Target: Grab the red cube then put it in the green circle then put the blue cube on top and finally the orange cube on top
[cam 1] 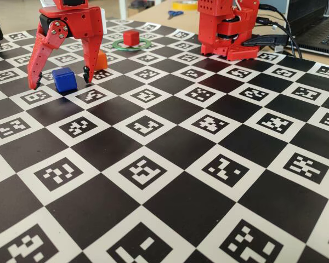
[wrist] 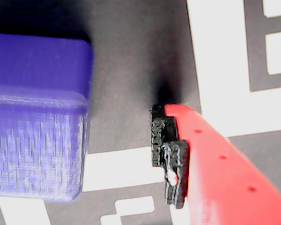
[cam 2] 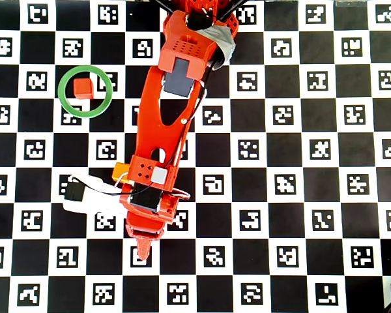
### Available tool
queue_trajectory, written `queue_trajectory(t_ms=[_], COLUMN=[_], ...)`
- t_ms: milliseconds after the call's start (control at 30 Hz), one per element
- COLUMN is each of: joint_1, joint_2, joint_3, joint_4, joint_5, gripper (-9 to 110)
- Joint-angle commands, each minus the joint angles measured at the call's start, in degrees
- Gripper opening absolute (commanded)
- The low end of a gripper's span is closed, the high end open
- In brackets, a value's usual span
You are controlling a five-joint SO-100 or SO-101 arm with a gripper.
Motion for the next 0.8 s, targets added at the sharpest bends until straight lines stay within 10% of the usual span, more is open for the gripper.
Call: queue_trajectory(t_ms=[0,767], joint_1=[0.9,0.5], joint_2=[2.1,1.5], joint_3=[-3.6,-4.2], joint_4=[-0.7,-2.0], joint_5=[-0.3,-0.6], gripper=[50,33])
